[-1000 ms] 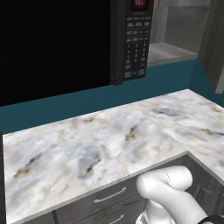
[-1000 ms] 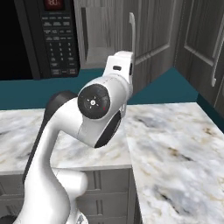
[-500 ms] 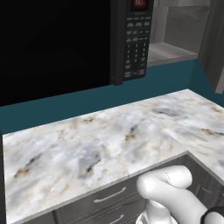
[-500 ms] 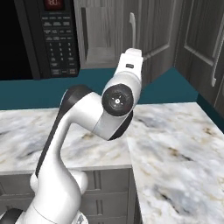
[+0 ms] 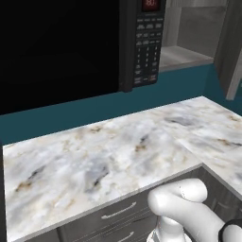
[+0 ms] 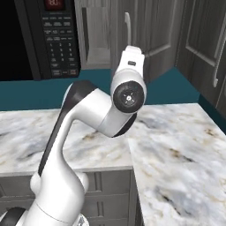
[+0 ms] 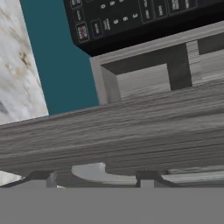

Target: Close all open cabinet doors.

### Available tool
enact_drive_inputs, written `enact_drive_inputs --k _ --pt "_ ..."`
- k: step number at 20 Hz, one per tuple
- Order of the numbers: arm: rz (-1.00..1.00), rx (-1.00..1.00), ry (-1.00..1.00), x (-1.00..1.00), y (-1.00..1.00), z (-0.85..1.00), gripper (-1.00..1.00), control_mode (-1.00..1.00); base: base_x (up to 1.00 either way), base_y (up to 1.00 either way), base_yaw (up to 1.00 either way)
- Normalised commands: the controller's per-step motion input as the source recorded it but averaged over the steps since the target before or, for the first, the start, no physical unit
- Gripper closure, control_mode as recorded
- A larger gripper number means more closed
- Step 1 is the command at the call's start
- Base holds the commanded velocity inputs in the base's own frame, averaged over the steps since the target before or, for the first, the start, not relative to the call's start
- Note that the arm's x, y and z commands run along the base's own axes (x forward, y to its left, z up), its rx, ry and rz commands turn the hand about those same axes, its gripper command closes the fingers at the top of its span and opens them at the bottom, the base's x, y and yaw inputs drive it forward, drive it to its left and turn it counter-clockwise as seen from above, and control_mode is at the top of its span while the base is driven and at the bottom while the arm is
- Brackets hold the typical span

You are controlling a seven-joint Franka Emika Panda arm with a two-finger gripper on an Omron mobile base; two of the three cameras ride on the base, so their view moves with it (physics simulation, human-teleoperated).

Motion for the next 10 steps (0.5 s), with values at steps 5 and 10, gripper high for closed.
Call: enact_drive_inputs --k 5,10 --pt "0.1 0.0 -0.04 0.3 0.54 -0.3 -1.0 -1.0 0.0 0.0 0.0" --pt "0.07 0.0 -0.06 0.32 0.65 -0.28 -1.0 -1.0 0.0 0.0 0.0"
